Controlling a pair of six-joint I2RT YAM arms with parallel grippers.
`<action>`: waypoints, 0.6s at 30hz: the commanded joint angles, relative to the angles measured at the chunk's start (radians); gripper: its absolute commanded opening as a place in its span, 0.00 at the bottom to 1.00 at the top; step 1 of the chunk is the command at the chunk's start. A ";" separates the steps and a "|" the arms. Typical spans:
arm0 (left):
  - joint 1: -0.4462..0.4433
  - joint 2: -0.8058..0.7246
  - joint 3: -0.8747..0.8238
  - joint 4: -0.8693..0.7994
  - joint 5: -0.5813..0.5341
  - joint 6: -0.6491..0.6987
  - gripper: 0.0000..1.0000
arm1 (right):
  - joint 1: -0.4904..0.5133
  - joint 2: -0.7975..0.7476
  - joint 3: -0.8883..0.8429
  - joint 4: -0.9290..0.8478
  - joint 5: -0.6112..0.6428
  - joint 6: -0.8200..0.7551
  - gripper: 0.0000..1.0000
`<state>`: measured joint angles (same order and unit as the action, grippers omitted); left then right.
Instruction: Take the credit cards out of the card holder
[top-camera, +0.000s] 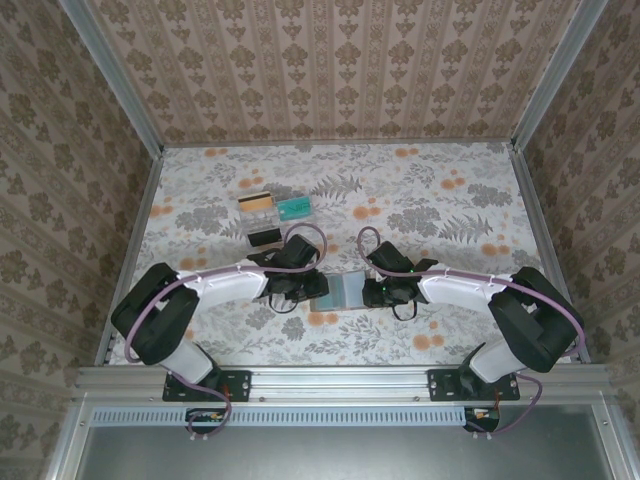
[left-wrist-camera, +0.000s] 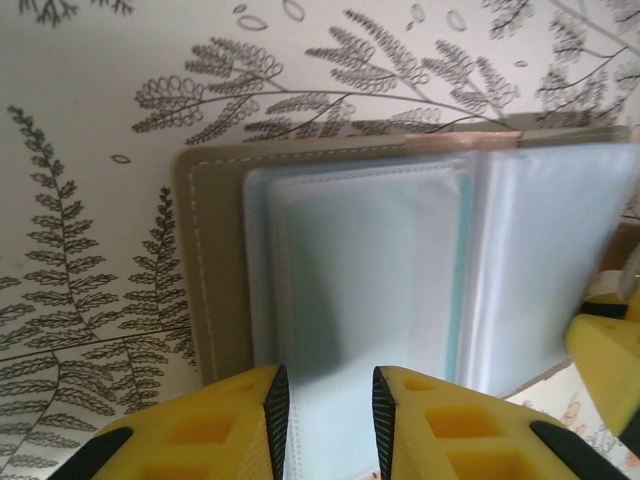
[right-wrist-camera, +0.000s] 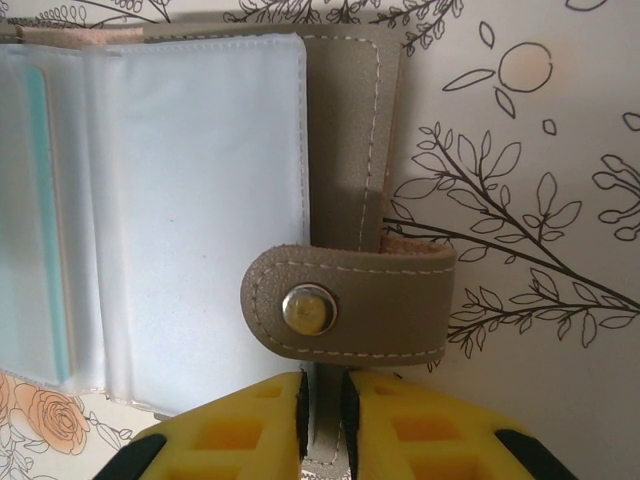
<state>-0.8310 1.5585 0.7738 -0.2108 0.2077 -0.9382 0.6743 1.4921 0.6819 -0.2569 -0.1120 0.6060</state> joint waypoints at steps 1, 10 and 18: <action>-0.009 0.025 0.014 -0.029 0.015 0.011 0.31 | 0.002 0.025 -0.026 -0.004 -0.014 0.012 0.20; -0.017 0.040 0.016 0.060 0.079 0.039 0.37 | 0.002 0.027 -0.033 0.004 -0.017 0.016 0.21; -0.020 0.022 0.009 0.116 0.116 0.051 0.60 | 0.002 0.036 -0.037 0.013 -0.024 0.020 0.21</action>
<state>-0.8440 1.5776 0.7757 -0.1341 0.2855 -0.9039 0.6739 1.4921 0.6765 -0.2459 -0.1123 0.6098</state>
